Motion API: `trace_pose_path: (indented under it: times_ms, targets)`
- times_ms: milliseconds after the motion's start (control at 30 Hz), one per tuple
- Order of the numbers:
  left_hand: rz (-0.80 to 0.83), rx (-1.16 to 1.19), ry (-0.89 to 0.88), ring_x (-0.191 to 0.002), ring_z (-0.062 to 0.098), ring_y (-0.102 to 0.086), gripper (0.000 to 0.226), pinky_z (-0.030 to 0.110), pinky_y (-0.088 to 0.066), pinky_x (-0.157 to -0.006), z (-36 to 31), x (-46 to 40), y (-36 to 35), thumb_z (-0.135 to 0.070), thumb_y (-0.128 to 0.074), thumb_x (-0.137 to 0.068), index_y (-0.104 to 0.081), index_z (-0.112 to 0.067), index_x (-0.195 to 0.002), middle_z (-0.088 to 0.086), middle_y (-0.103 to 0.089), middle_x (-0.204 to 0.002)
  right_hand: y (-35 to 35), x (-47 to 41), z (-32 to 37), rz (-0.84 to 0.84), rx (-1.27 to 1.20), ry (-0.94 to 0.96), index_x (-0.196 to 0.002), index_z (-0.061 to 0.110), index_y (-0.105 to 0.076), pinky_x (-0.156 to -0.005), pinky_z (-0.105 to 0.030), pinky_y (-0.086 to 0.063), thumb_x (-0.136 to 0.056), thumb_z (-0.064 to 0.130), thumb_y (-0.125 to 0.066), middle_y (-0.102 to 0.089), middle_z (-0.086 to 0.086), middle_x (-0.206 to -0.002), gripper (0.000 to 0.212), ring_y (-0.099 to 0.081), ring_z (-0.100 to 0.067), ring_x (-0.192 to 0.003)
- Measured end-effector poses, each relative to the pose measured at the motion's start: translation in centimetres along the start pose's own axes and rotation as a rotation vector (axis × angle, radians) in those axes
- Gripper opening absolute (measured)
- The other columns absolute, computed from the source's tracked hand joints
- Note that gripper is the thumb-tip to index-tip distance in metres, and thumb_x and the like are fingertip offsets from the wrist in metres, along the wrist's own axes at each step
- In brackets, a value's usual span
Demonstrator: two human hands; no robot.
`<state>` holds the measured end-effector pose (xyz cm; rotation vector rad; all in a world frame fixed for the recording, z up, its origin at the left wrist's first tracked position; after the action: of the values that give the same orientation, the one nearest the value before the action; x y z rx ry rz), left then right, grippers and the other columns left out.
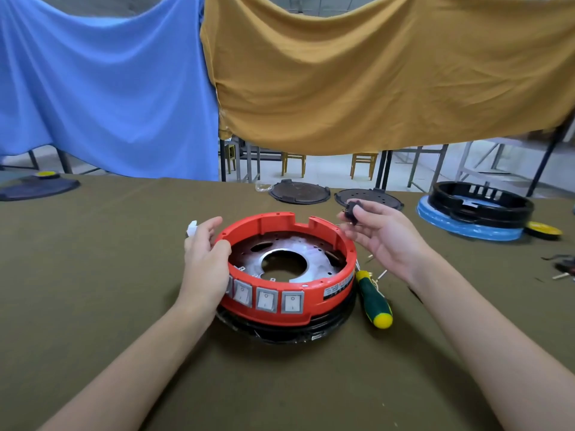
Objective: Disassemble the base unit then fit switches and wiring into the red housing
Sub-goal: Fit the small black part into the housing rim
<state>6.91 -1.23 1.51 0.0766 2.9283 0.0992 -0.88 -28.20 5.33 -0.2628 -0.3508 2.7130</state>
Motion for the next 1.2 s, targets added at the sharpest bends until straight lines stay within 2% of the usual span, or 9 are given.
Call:
trace_pose_path:
  times_ms: [100,233,400,533,700,800,900,1067,1200]
  targets:
    - [0.014,-0.018,-0.027,-0.121,0.009,-0.047,0.041,0.033,-0.037,-0.106,-0.4,0.8,-0.4,-0.019,-0.041,-0.087,-0.055,-0.041,-0.118,-0.011,-0.042,-0.129,-0.8,0.2,0.4,0.060,0.115,0.078,-0.121,0.008,-0.064,-0.073,-0.027,-0.057,-0.097,0.002,-0.056,-0.073,-0.016,-0.100,0.026,-0.068,-0.020,-0.077]
    - [-0.052,0.046,0.032,-0.096,0.019,-0.059,0.032,0.046,-0.050,-0.093,-0.7,0.2,0.4,-0.035,-0.049,-0.069,-0.056,-0.034,-0.100,-0.004,-0.056,-0.104,-1.4,0.5,0.2,0.141,0.064,0.048,-0.121,0.006,-0.065,-0.075,-0.026,-0.056,-0.097,-0.001,-0.051,-0.067,-0.016,-0.101,0.028,-0.068,-0.022,-0.084]
    - [0.062,0.086,0.141,-0.095,0.017,-0.061,0.043,0.036,-0.050,-0.090,-0.1,-0.4,0.4,-0.009,-0.055,-0.082,-0.062,-0.030,-0.119,-0.005,-0.062,-0.114,-1.6,0.8,0.5,0.199,0.032,-0.002,-0.122,0.000,-0.063,-0.073,-0.024,-0.057,-0.100,0.001,-0.046,-0.070,-0.017,-0.098,0.028,-0.068,-0.019,-0.079]
    - [0.118,0.052,0.146,-0.078,0.020,-0.058,0.056,0.034,-0.047,-0.072,-0.6,-0.1,0.5,0.009,-0.043,-0.074,-0.069,-0.026,-0.109,-0.001,-0.068,-0.103,-1.9,1.1,0.9,0.221,0.057,0.004,-0.121,0.005,-0.063,-0.069,-0.022,-0.056,-0.101,0.011,-0.046,-0.071,-0.016,-0.092,0.027,-0.065,-0.016,-0.072]
    - [0.211,-0.005,0.140,-0.083,0.020,-0.059,0.057,0.033,-0.046,-0.070,-1.2,0.3,0.3,-0.008,-0.045,-0.048,-0.069,-0.023,-0.097,-0.001,-0.061,-0.092,-2.4,1.2,1.6,0.269,0.045,0.035,-0.117,0.008,-0.067,-0.072,-0.024,-0.057,-0.100,0.009,-0.049,-0.071,-0.018,-0.092,0.025,-0.066,-0.017,-0.073]
    - [0.287,-0.062,0.139,-0.074,0.014,-0.056,0.043,0.029,-0.043,-0.066,-1.4,0.3,0.3,-0.012,-0.053,-0.063,-0.065,-0.026,-0.102,-0.001,-0.057,-0.089,-2.7,1.2,1.2,0.281,0.043,0.006,-0.119,0.006,-0.065,-0.074,-0.025,-0.057,-0.098,0.005,-0.050,-0.071,-0.019,-0.096,0.025,-0.066,-0.019,-0.074]
    - [0.359,-0.098,0.141,-0.094,0.013,-0.064,0.047,0.029,-0.049,-0.080,-1.2,-0.1,0.3,0.000,-0.051,-0.084,-0.063,-0.033,-0.114,-0.005,-0.064,-0.107,-2.9,1.4,1.1,0.271,0.045,-0.012,-0.118,0.003,-0.064,-0.075,-0.025,-0.057,-0.099,0.003,-0.049,-0.071,-0.019,-0.097,0.025,-0.067,-0.018,-0.076]
    - [0.410,-0.166,0.127,-0.094,0.018,-0.061,0.056,0.030,-0.047,-0.080,-1.7,0.1,0.7,0.012,-0.046,-0.075,-0.068,-0.029,-0.108,0.003,-0.066,-0.109,-3.2,1.1,1.0,0.169,0.156,-0.066,-0.111,-0.005,-0.064,-0.070,-0.022,-0.055,-0.100,0.003,-0.048,-0.067,-0.015,-0.095,0.021,-0.065,-0.014,-0.072]
    - [0.615,-0.273,0.158,-0.088,0.016,-0.064,0.034,0.031,-0.049,-0.083,-3.0,0.0,0.7,-0.007,-0.061,-0.080,-0.070,-0.027,-0.106,0.001,-0.071,-0.103,-4.3,0.3,1.3,0.130,0.165,-0.146,-0.105,-0.010,-0.064,-0.074,-0.025,-0.051,-0.098,0.005,-0.054,-0.061,-0.017,-0.090,0.019,-0.058,-0.016,-0.069]
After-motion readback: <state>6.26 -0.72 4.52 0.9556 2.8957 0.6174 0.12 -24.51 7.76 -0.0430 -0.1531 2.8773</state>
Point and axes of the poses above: each hand's wrist, its own x-axis away from the middle knuckle, its own y-axis out of the back of the hand, z = x × y, the point moved 4 cm from there along -x, towards the middle knuckle
